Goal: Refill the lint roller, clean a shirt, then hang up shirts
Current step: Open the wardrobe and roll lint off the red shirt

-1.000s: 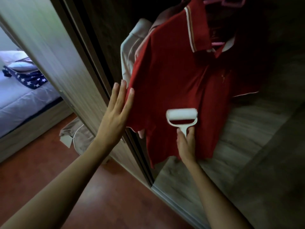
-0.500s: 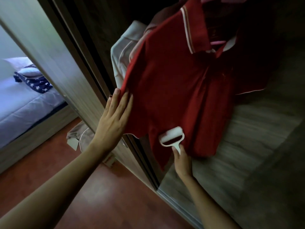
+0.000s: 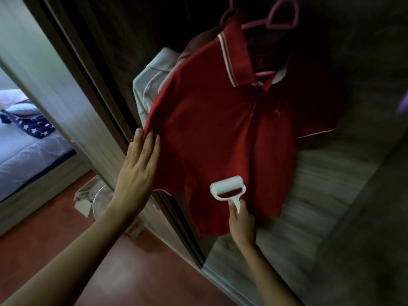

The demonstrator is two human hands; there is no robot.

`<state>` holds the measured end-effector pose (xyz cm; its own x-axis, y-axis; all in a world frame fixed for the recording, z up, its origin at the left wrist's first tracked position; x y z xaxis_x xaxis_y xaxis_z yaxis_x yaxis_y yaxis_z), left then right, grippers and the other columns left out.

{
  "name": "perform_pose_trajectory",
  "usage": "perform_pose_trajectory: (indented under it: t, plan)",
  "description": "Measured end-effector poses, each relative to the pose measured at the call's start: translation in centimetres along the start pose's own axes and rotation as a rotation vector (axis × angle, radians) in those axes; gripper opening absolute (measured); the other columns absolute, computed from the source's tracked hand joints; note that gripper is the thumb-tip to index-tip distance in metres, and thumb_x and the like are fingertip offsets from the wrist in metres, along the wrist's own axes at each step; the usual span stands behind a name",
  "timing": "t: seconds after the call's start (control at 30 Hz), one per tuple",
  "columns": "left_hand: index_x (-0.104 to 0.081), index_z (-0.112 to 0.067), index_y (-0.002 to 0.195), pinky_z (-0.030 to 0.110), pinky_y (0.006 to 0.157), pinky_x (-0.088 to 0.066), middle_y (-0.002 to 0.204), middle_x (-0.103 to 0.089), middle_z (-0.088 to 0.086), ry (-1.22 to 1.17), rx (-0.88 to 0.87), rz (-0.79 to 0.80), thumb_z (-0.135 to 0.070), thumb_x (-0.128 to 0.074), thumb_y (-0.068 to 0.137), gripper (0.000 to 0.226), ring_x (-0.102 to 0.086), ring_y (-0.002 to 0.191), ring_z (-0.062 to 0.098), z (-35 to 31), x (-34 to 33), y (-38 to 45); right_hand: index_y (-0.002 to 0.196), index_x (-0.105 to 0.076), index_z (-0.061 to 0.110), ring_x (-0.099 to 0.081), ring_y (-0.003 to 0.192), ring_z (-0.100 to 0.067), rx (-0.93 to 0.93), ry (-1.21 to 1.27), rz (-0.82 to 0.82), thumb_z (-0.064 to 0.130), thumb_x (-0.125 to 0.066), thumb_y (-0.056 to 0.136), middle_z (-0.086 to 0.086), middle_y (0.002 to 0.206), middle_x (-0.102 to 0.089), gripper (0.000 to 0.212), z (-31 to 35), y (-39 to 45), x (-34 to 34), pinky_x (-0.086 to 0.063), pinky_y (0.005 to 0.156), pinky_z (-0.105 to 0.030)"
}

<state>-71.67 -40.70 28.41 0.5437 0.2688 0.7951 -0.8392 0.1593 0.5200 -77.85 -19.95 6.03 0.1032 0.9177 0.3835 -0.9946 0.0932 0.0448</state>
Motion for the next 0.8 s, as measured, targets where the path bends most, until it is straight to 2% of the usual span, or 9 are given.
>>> perform_pose_trajectory:
  t: [0.1,0.17,0.3,0.37,0.47,0.57,0.67,0.77,0.8]
  plan:
    - [-0.011,0.0,0.149,0.038,0.121,0.008,0.157,-0.005,0.018,0.006,0.001,0.016,-0.008,-0.09,0.053,0.125,0.012,0.147,0.03,0.2,0.1,0.0,0.107,-0.058,0.007,-0.064,0.076,-0.032,0.185,0.068,-0.299,0.035,-0.056,0.093,-0.015,0.083,-0.07,0.031,5.6,1.7,4.1,-0.029,0.058,-0.023]
    - [-0.015,0.002,0.148,0.038,0.12,0.009,0.156,-0.007,0.019,0.022,0.002,0.019,-0.008,-0.091,0.051,0.124,0.013,0.147,0.029,0.2,0.1,0.2,0.109,-0.055,0.001,-0.062,0.079,-0.034,0.253,0.146,-0.414,0.033,-0.052,0.094,-0.017,0.087,-0.068,0.035,9.6,3.6,6.6,-0.027,0.061,-0.025]
    - [-0.015,0.002,0.148,0.039,0.12,0.009,0.157,-0.006,0.016,0.007,0.014,0.05,-0.01,-0.092,0.047,0.127,0.014,0.147,0.028,0.1,0.0,0.3,0.11,-0.051,0.001,-0.051,0.069,-0.018,0.242,0.243,-0.419,0.021,-0.047,0.1,-0.001,0.082,-0.057,0.023,13.2,7.2,8.6,-0.026,0.06,-0.021]
    - [-0.013,0.001,0.149,0.039,0.12,0.008,0.157,-0.005,0.016,-0.005,0.013,0.082,-0.017,-0.094,0.043,0.135,0.013,0.147,0.028,0.1,0.1,0.3,0.115,-0.05,0.001,-0.06,0.078,-0.026,0.183,0.192,-0.364,0.023,-0.046,0.1,-0.011,0.088,-0.064,0.028,11.9,7.9,7.6,-0.029,0.063,-0.025]
    - [-0.014,0.001,0.149,0.039,0.121,0.008,0.157,-0.007,0.017,-0.018,-0.001,0.094,-0.022,-0.094,0.038,0.139,0.01,0.147,0.029,0.2,0.3,0.4,0.126,-0.048,0.004,-0.063,0.1,-0.041,-0.002,0.048,-0.127,0.028,-0.044,0.1,-0.027,0.107,-0.066,0.035,7.1,7.5,4.9,-0.043,0.073,-0.036]
    - [-0.015,0.002,0.149,0.038,0.12,0.009,0.157,-0.008,0.019,-0.024,0.012,0.109,-0.018,-0.095,0.036,0.14,0.009,0.148,0.029,0.6,0.4,0.5,0.115,-0.053,0.005,-0.065,0.098,-0.04,-0.077,0.019,-0.034,0.031,-0.045,0.1,-0.023,0.101,-0.068,0.031,4.2,6.0,4.3,-0.043,0.072,-0.036]
    - [-0.017,0.004,0.147,0.037,0.12,0.009,0.156,-0.014,0.021,-0.027,0.018,0.085,-0.004,-0.093,0.041,0.131,0.009,0.148,0.03,1.0,0.4,0.7,0.108,-0.054,0.006,-0.066,0.088,-0.034,-0.046,0.107,-0.166,0.034,-0.046,0.099,-0.014,0.09,-0.069,0.03,5.5,5.5,6.0,-0.037,0.066,-0.028]
    - [-0.019,0.004,0.147,0.037,0.121,0.009,0.156,-0.013,0.021,-0.033,0.016,0.056,0.007,-0.088,0.045,0.124,0.007,0.148,0.031,1.2,0.1,0.7,0.115,-0.052,0.008,-0.063,0.088,-0.032,0.044,0.18,-0.386,0.036,-0.043,0.1,-0.013,0.094,-0.068,0.034,9.3,7.0,8.9,-0.035,0.068,-0.028]
    - [-0.019,0.004,0.147,0.037,0.121,0.009,0.157,-0.012,0.021,-0.035,0.016,0.056,0.008,-0.088,0.044,0.124,0.006,0.148,0.032,1.2,0.1,0.6,0.115,-0.052,0.009,-0.063,0.086,-0.03,0.083,0.212,-0.43,0.037,-0.041,0.1,-0.008,0.09,-0.066,0.033,10.8,7.8,9.9,-0.035,0.068,-0.029]
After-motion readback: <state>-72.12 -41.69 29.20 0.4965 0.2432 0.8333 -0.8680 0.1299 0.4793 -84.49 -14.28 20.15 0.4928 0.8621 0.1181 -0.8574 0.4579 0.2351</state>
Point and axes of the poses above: each hand's wrist, its own y-axis towards the middle knuckle, its own x-axis out of the back of the hand, z = x × y, the point moved 1 cm from there along y, towards the middle knuckle
